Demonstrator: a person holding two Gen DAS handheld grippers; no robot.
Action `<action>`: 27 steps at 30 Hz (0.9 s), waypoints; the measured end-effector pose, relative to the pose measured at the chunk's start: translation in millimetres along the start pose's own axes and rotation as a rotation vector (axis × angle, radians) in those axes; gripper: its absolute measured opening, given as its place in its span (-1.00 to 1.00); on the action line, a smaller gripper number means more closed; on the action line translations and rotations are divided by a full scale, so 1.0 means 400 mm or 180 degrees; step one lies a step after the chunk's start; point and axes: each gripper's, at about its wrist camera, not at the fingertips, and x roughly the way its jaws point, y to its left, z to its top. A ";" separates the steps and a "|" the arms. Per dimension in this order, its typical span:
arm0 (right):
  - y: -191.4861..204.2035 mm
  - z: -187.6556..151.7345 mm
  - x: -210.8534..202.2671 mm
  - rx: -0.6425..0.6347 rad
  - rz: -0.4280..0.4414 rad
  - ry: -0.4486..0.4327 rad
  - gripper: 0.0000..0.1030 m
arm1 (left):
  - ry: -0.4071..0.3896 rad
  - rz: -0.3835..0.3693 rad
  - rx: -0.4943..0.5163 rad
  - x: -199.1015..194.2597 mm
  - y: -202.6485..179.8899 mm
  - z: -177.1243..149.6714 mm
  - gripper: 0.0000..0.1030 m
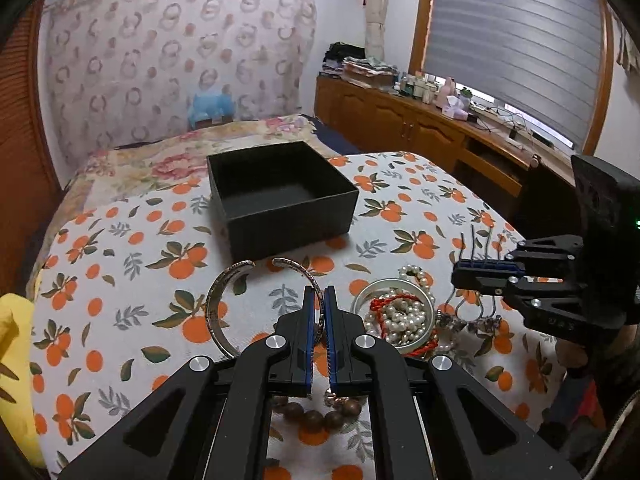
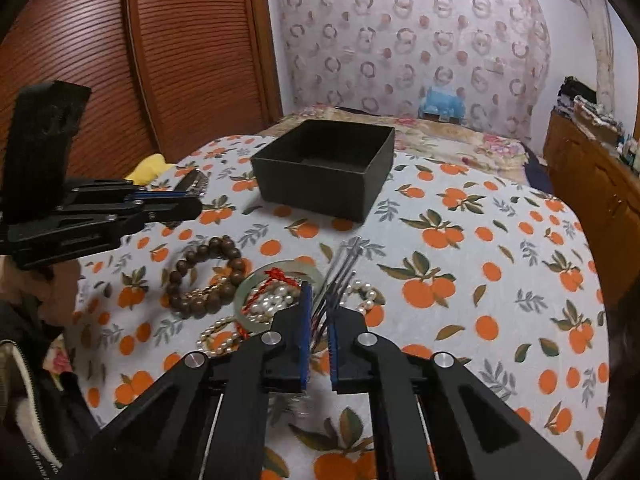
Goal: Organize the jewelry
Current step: 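Carry the hair combs and bangle into the black box and open both tools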
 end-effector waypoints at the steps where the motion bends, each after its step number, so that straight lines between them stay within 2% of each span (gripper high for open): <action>1: 0.001 0.000 0.000 -0.0002 -0.0001 0.0000 -0.88 | -0.0004 -0.0001 -0.0009 -0.001 0.001 0.001 -0.92; 5: 0.005 0.006 -0.009 0.0002 0.0028 -0.0024 -0.96 | -0.0031 0.0007 -0.0008 -0.005 0.001 0.009 -0.92; 11: 0.000 0.058 -0.022 -0.0122 -0.0037 -0.0116 -0.96 | -0.0112 0.0031 -0.0009 -0.003 0.009 0.046 -0.92; 18: -0.031 0.207 0.008 -0.0183 -0.0030 -0.0283 -0.96 | -0.0178 0.0086 -0.0006 0.017 0.030 0.105 -0.92; 24: -0.058 0.338 0.080 -0.0109 0.0119 -0.0416 -0.96 | -0.0215 0.0177 -0.0020 0.037 0.066 0.168 -0.92; 27: -0.070 0.376 0.145 -0.0092 0.0098 -0.0348 -0.96 | -0.0195 0.0228 -0.0020 0.055 0.082 0.187 -0.92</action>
